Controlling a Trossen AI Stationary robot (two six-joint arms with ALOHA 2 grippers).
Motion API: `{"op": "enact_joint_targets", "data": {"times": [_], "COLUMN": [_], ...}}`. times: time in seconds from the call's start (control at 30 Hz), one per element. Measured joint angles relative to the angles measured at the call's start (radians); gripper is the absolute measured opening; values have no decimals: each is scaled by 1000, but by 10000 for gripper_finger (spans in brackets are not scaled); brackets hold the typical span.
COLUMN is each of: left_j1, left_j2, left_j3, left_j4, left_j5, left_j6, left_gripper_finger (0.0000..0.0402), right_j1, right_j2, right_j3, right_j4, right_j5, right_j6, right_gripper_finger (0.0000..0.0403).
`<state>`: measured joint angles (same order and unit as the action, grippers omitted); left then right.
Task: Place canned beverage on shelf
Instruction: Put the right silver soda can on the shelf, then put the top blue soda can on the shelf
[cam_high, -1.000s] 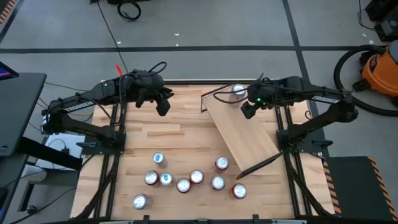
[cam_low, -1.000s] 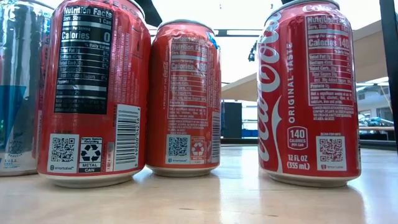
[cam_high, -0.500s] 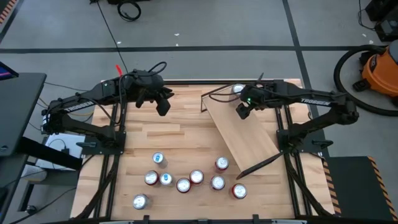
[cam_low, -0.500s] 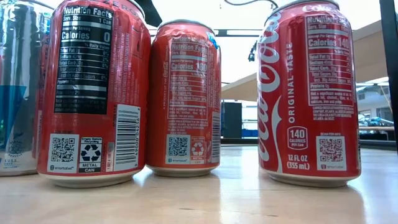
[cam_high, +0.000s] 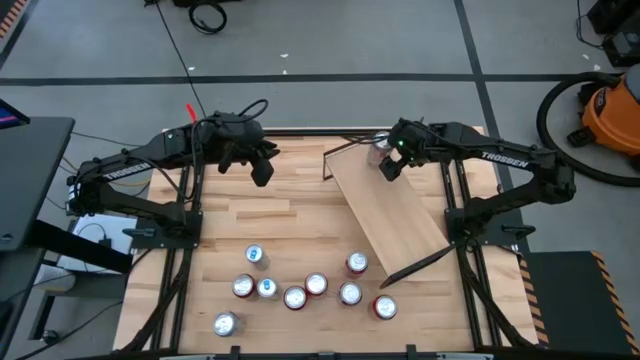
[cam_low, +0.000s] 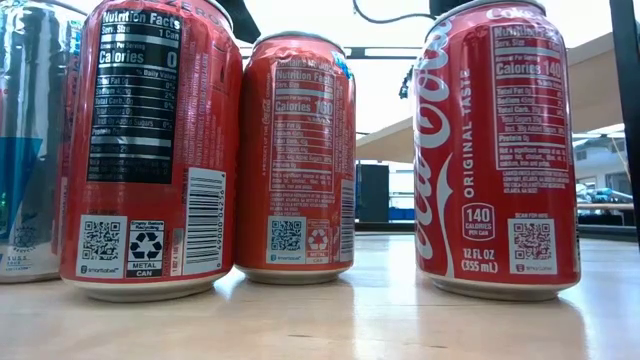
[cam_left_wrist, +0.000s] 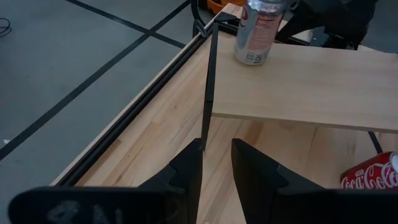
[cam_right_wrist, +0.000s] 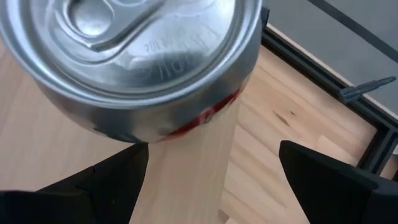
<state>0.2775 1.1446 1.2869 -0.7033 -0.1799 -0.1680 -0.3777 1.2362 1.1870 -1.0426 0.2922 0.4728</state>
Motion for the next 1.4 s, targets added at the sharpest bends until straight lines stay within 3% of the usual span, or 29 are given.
{"op": "enact_joint_targets", "data": {"times": [0.27, 0.4, 0.57, 0.67, 0.77, 0.93, 1.13, 1.23, 1.4], "left_j1": [0, 0, 0, -5, -36, -129, -247, -294, -362], "left_j2": [0, 0, 0, 0, 0, 0, 1, 1, 15], "left_j3": [0, 0, 0, 0, 0, 0, -18, -18, -18], "left_j4": [0, -8, -44, -107, -211, -384, -414, -421, -422], "left_j5": [0, 16, 231, 425, 521, 521, 422, 420, 420], "left_j6": [-1, -17, -76, -106, -111, -109, -84, -15, 56], "left_gripper_finger": [94, 94, 94, 94, 94, 94, 100, 127, 210], "right_j1": [-24, -22, 11, 60, 106, 180, 258, 280, 284], "right_j2": [0, 0, 0, 0, 0, 0, 0, 0, 0], "right_j3": [0, 3, 33, 64, 100, 157, 182, 185, 185], "right_j4": [16, -9, -72, -90, -109, -110, -90, -88, -89], "right_j5": [-60, -145, -246, -251, -233, -185, -157, -159, -196], "right_j6": [-13, 26, 96, 118, 155, 188, 189, 188, 185], "right_gripper_finger": [372, 372, 372, 372, 371, 366, 360, 358, 356]}}
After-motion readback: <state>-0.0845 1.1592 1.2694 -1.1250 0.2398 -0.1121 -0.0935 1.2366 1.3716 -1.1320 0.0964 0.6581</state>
